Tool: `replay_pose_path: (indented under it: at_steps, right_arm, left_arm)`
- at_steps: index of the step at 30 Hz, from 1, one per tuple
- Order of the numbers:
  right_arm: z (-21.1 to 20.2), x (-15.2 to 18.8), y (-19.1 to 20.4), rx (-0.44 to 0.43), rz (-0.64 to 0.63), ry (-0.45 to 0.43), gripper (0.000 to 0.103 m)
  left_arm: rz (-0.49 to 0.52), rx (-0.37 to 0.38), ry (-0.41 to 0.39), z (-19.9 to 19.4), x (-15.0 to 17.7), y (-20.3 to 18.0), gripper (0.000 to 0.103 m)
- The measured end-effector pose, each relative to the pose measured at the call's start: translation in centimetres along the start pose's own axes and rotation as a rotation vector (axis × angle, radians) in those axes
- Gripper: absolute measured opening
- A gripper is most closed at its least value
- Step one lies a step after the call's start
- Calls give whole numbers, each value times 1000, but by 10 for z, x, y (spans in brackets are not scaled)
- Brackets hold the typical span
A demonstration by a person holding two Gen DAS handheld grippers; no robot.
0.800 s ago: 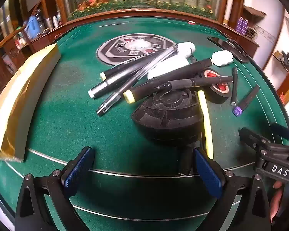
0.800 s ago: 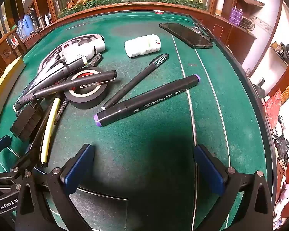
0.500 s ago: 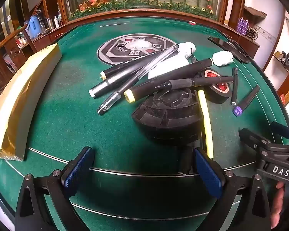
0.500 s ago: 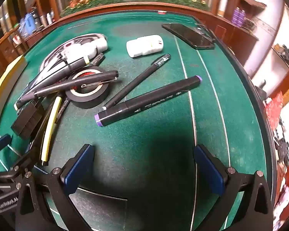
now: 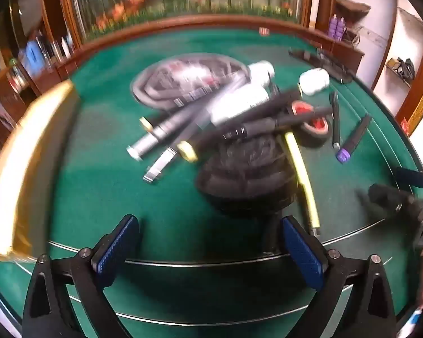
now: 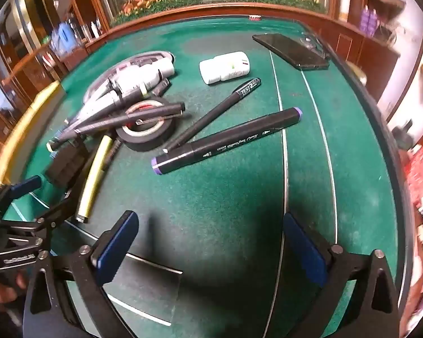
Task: Organize rigid objects
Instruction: 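Grasp the purple-capped black marker with the right tool while the left tool grasps the black round holder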
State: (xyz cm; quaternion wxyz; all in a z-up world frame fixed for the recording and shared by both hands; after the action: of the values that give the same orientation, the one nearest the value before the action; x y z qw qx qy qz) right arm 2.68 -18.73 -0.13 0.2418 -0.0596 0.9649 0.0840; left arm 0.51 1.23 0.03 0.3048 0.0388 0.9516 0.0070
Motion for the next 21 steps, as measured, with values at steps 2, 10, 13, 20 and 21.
replay_pose_path:
  at_steps: [2, 10, 13, 20, 21]
  right_arm:
    - [-5, -3, -7, -42, 37, 4, 85]
    - [-6, -29, -29, -161, 243, 38, 54]
    - [-1, -37, -33, -191, 307, 58, 54]
    - [14, -60, -31, -115, 363, 79, 53]
    - [18, -63, -30, -103, 360, 83, 51]
  left_arm:
    - [-15, 26, -54, -17, 4, 8, 101]
    - [0, 188, -130, -37, 20, 22, 82]
    - [26, 179, -161, -36, 18, 16, 82]
    - [30, 194, -191, -42, 22, 19, 82]
    - [26, 203, -191, -41, 22, 20, 82]
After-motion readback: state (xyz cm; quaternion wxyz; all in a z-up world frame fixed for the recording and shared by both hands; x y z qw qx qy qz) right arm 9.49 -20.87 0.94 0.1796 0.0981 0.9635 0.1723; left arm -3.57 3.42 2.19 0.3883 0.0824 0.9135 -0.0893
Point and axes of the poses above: each gripper's, at about its wrist camera, not at the fingertips, and z roughly the way its jaws point, y to its left, x to its underside, the point moved 2 cm from there along z, roughly the way its jaws point, and after that the axes turned 3 degrees about y, right-handed, at the moved point
